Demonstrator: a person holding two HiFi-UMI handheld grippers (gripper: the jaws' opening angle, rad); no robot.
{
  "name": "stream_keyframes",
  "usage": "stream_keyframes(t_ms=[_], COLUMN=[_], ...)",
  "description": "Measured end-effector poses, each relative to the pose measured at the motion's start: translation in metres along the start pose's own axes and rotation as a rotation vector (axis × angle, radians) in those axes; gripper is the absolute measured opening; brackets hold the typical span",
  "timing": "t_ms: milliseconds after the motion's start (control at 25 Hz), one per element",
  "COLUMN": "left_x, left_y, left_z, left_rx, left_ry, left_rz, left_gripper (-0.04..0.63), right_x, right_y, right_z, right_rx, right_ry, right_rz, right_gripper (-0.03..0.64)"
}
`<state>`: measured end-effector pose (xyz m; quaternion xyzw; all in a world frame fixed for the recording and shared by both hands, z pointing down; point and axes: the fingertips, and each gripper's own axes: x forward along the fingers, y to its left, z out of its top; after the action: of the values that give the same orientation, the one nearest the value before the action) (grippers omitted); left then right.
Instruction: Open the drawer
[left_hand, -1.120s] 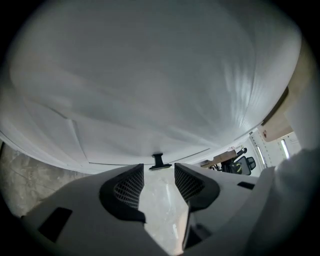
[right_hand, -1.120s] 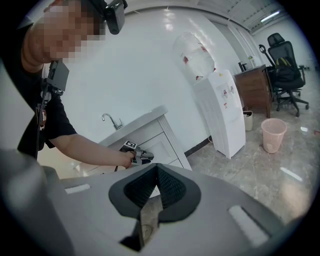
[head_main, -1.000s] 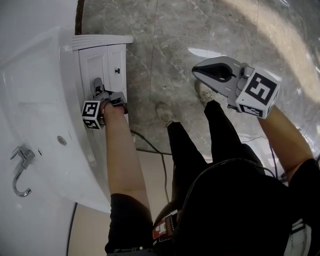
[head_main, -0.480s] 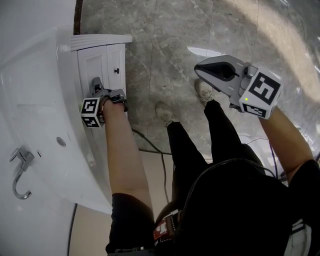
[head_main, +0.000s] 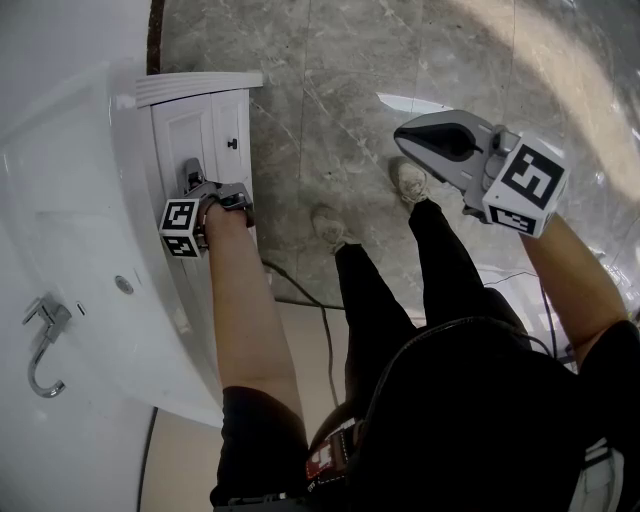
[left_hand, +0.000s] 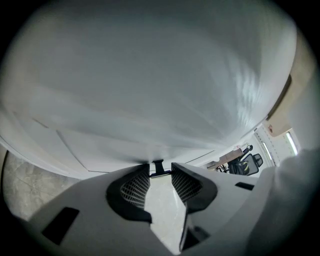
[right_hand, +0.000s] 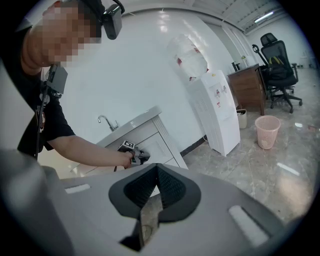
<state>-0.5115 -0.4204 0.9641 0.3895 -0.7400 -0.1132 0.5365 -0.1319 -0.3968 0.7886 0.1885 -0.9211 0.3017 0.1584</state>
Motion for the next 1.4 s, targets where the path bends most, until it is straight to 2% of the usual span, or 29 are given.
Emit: stream_keyframes(t_ms=[200, 480, 1400], left_x=[-0.002, -0.015, -0.042], left_y=[-0.001, -0.008, -0.022], left_z=[-0.002, -0.037, -0.108], left_rx=[0.019, 0.014, 0.000], left_ry=[0.005, 0.007, 0.011], left_rz=[0.000, -0.010, -0.017], left_gripper=[0.133, 0.133, 0.134], right_x=[-0.008, -0.018, -0.076], right_y=[-0.003, -0.004, -0.013], right_z=[0.000, 0.002, -0.014], right_rx=[0.008, 0.006, 0.011], right_ry=[-0.011, -0.026, -0.076], right_rz=[-0.011, -0.018, -0.063], right_gripper=[-0.005, -0.005, -0.005])
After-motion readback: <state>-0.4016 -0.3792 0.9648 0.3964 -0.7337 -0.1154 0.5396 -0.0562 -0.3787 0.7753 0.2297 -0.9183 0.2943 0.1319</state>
